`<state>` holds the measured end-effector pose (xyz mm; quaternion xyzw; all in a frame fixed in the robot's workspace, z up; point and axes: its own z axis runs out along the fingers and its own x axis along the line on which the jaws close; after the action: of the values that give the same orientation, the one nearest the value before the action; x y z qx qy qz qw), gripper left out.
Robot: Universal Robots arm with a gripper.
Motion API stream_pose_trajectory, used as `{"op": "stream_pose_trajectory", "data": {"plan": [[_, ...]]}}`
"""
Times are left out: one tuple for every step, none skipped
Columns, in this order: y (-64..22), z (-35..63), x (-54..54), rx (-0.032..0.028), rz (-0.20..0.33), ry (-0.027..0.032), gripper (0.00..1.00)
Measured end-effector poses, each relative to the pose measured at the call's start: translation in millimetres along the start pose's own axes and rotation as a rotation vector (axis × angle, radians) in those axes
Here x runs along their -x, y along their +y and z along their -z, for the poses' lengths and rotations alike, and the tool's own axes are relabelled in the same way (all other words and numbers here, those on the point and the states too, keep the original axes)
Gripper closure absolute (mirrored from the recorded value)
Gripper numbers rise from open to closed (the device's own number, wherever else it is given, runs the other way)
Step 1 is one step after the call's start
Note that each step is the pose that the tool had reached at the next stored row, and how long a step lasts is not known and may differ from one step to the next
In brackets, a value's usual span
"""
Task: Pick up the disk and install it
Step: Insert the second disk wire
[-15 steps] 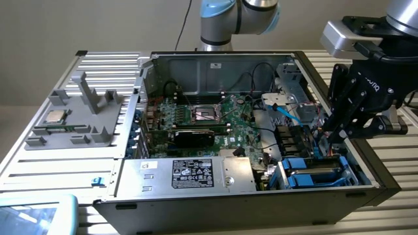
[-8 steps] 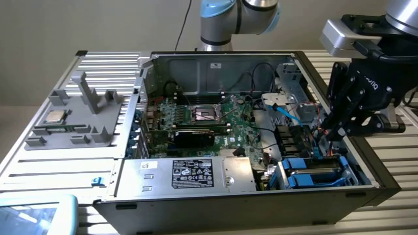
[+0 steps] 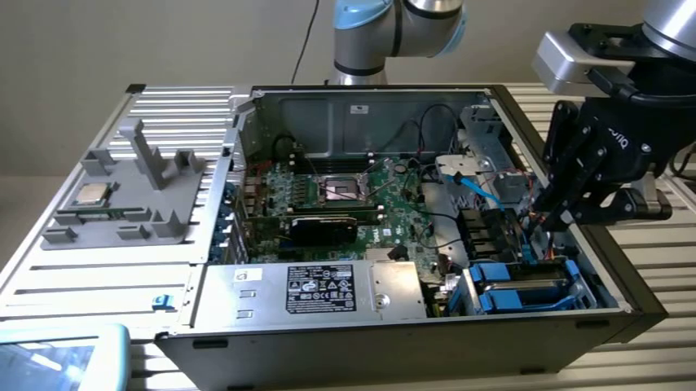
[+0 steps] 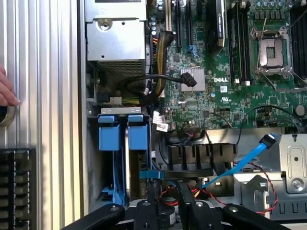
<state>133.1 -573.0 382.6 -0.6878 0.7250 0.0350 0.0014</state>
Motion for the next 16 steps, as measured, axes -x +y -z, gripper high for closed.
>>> {"op": "stream_pose_trajectory", "data": {"plan": [[0.0,0.0,0.0,0.0001,0.0,-0.0027,0.7],[0.0,0.0,0.0,0.0003,0.0,-0.0054,0.7],[0.0,0.0,0.0,0.0004,0.0,-0.008,0.7],[0.0,0.0,0.0,0.0006,0.001,-0.0107,0.78],[0.0,0.0,0.0,0.0007,0.001,-0.0133,0.78],[0.0,0.0,0.0,0.0008,0.001,-0.0159,0.85],[0.0,0.0,0.0,0.001,0.001,-0.0187,0.89],[0.0,0.0,0.0,0.0011,0.001,-0.0213,0.89],[0.0,0.1,0.0,0.0013,0.001,-0.0238,0.89],[0.0,0.0,0.0,0.0013,0.001,-0.024,0.89],[0.0,-0.1,0.4,0.0012,0.001,-0.0243,0.89],[0.1,-0.3,2.3,0.0011,0.002,-0.0243,0.89],[0.3,-0.6,5.6,0.001,0.003,-0.0241,0.89],[0.4,-0.9,8.4,0.0005,0.006,-0.0238,0.89],[0.5,-1.3,10.3,0.0002,0.012,-0.0237,0.89],[0.5,-1.5,10.8,0.0006,0.026,-0.0229,0.89]]}}
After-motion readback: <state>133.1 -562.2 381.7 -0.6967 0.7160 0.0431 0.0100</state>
